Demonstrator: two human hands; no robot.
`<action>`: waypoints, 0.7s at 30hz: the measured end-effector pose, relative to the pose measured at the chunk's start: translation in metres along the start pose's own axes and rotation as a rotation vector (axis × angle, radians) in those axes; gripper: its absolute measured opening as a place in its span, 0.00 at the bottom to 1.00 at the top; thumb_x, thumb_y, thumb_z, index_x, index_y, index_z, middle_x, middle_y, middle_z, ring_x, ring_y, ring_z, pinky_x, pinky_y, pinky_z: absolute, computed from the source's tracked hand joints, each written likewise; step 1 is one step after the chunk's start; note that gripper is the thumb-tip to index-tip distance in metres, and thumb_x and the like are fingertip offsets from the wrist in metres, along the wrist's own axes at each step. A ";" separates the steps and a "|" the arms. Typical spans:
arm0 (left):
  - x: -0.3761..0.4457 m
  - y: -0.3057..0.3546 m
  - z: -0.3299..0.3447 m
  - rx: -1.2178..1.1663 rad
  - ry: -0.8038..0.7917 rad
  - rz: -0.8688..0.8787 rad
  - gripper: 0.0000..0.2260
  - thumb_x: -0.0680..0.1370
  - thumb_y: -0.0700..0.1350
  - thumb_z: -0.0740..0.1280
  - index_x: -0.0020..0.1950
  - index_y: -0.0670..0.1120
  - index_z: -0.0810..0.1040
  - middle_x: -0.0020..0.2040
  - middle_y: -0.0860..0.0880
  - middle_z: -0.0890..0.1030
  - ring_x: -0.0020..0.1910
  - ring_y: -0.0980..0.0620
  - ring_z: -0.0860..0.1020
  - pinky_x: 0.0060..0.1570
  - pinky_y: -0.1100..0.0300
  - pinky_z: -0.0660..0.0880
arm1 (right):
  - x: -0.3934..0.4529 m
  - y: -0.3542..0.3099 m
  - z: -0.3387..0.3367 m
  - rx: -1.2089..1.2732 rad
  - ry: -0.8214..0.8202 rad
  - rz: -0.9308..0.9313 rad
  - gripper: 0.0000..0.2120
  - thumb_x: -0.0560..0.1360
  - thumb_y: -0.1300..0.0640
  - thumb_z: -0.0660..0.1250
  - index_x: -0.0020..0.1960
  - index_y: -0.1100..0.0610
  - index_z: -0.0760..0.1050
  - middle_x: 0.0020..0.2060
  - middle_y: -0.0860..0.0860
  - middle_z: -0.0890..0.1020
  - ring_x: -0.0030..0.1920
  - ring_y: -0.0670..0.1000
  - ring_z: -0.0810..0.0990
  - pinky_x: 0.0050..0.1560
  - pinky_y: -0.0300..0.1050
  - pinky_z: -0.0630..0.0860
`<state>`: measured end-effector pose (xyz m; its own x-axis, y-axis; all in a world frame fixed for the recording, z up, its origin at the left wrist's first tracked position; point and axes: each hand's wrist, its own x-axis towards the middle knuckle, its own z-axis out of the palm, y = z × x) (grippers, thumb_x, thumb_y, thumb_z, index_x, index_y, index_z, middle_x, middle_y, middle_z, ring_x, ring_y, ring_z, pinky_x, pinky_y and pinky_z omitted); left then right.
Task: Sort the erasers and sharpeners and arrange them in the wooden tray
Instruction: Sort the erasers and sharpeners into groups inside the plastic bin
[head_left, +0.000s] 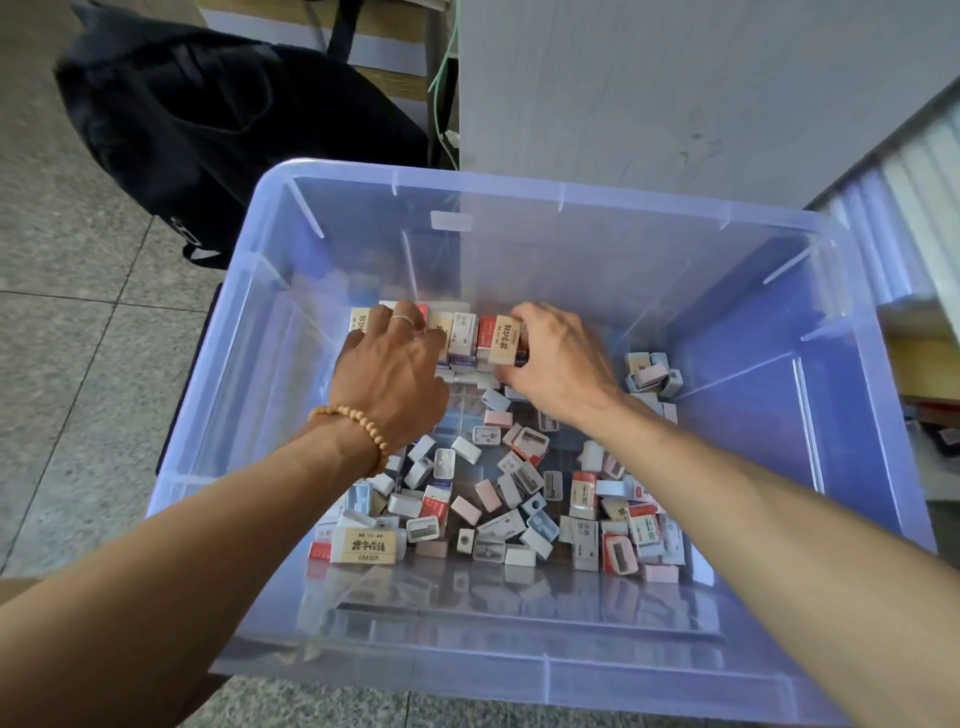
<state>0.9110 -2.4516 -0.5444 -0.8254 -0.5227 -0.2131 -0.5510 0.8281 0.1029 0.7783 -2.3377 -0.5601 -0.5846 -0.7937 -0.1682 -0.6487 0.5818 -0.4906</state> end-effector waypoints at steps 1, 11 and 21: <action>0.001 0.000 0.001 0.027 -0.010 0.027 0.20 0.75 0.47 0.65 0.67 0.48 0.74 0.69 0.46 0.68 0.67 0.45 0.64 0.61 0.50 0.69 | 0.000 -0.001 0.005 0.007 0.003 -0.012 0.20 0.72 0.57 0.76 0.59 0.60 0.75 0.54 0.54 0.80 0.51 0.51 0.76 0.45 0.39 0.68; -0.001 -0.003 0.006 0.035 -0.046 0.053 0.23 0.76 0.49 0.65 0.72 0.55 0.69 0.71 0.46 0.65 0.67 0.44 0.64 0.64 0.48 0.65 | -0.008 0.005 0.009 0.082 0.048 -0.065 0.17 0.74 0.58 0.74 0.59 0.61 0.74 0.58 0.56 0.79 0.57 0.53 0.77 0.51 0.41 0.73; -0.003 -0.008 0.008 0.030 -0.039 0.081 0.23 0.75 0.46 0.65 0.70 0.51 0.68 0.69 0.47 0.67 0.66 0.45 0.64 0.62 0.51 0.69 | 0.003 -0.004 0.018 0.031 0.109 -0.131 0.14 0.72 0.61 0.75 0.55 0.63 0.77 0.51 0.57 0.81 0.51 0.58 0.79 0.50 0.57 0.78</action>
<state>0.9187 -2.4546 -0.5522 -0.8615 -0.4461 -0.2426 -0.4782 0.8734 0.0918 0.7883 -2.3454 -0.5742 -0.5469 -0.8372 -0.0081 -0.7081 0.4677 -0.5289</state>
